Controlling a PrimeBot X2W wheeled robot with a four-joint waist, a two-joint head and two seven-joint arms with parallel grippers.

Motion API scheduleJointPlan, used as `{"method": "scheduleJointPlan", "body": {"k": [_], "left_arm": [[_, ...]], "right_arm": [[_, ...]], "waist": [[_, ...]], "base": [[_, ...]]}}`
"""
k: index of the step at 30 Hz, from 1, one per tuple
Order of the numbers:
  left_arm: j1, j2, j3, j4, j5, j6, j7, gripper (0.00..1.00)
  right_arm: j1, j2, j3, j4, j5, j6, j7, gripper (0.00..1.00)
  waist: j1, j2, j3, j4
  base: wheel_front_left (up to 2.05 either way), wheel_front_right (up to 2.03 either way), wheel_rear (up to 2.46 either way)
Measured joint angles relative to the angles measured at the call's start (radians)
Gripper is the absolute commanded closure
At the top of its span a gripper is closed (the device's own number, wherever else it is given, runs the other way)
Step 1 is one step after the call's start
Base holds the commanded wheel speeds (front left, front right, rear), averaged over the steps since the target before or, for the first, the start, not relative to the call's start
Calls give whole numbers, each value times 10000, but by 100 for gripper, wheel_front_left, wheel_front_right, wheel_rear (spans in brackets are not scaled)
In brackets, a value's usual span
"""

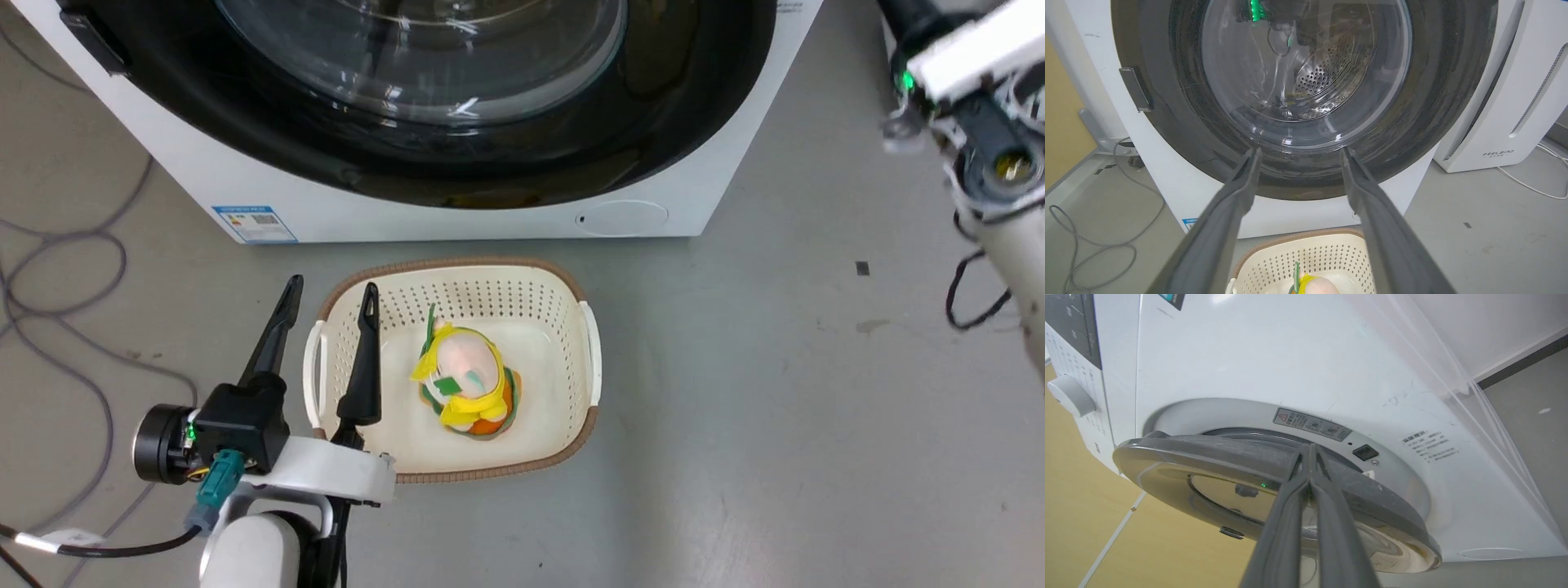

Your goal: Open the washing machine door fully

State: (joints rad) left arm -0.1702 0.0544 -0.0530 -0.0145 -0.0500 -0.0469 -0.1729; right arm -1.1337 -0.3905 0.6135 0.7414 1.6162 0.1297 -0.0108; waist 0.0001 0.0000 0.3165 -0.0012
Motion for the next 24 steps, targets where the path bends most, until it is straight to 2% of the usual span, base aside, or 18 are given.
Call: {"method": "scheduleJointPlan", "body": {"k": [9,24], "left_arm": [[-266,-2,-12,-69,-86,-6,-192,0],[-728,-15,-226,-29,-236,-8,-504,0]], "right_arm": [[-2385,244,2004,1921,1129,0,1024,100],[-5119,706,4692,3772,2725,0,2725,100]], "waist": [[0,0,539,42],[0,0,1188,164]], "base": [[0,0,0],[0,0,0]]}}
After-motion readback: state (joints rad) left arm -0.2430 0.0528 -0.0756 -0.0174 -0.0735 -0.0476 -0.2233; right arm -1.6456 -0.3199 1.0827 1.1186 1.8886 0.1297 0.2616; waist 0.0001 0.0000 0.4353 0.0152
